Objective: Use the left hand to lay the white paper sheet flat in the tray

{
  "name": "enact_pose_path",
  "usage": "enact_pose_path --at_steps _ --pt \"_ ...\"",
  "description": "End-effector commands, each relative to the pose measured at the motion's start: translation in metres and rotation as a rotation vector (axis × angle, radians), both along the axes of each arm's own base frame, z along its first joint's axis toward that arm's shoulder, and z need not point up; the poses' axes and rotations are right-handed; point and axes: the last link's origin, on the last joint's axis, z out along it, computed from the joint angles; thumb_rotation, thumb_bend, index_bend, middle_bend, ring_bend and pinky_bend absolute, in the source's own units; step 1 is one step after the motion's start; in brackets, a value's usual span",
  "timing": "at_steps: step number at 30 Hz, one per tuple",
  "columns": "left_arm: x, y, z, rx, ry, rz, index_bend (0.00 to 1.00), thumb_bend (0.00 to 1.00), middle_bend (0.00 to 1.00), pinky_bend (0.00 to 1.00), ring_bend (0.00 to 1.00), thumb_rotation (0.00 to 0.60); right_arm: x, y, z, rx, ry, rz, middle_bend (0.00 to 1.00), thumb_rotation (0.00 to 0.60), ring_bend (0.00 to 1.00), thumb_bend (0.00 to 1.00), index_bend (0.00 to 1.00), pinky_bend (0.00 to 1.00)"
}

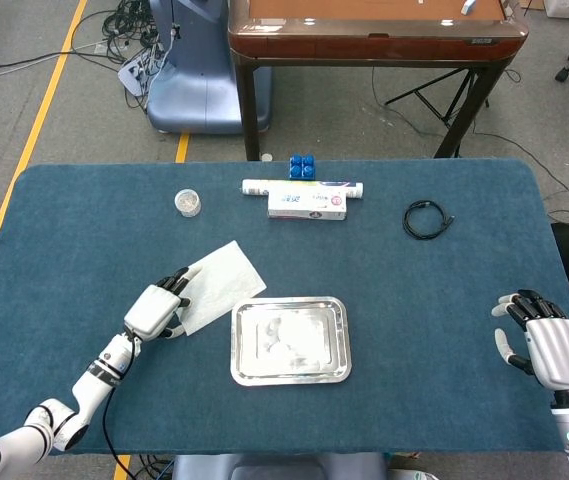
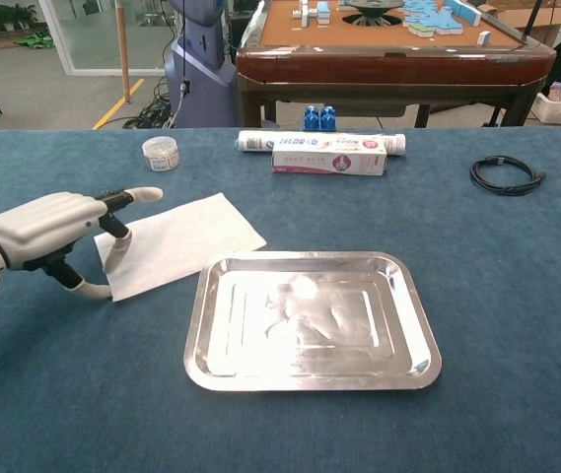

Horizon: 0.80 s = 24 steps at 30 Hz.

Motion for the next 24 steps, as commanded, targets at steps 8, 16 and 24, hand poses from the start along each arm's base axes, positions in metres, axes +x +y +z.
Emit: enact_pose_path --at_steps 8,16,24 --pt "0.0043 -0.0002 0.0008 -0.004 -0.029 -0.001 0.65 0.73 0.03 0.24 0.00 0.600 -0.0001 -0.0001 0.0002 0.000 -0.001 -0.001 0.33 0.600 0.19 0.45 0.41 0.29" --pt "0.0033 -0.0002 0.0019 -0.012 -0.036 0.012 0.58 0.73 0.03 0.24 0.00 0.600 -0.0003 -0.0003 0.0003 0.000 -0.001 -0.001 0.33 0.600 0.19 0.45 0.41 0.29" --pt "0.0022 -0.0009 0.0093 0.000 -0.053 0.014 0.59 0.73 0.03 0.24 0.00 0.600 -0.0003 -0.0001 0.0014 -0.004 -0.004 -0.001 0.33 0.600 0.19 0.45 0.41 0.29"
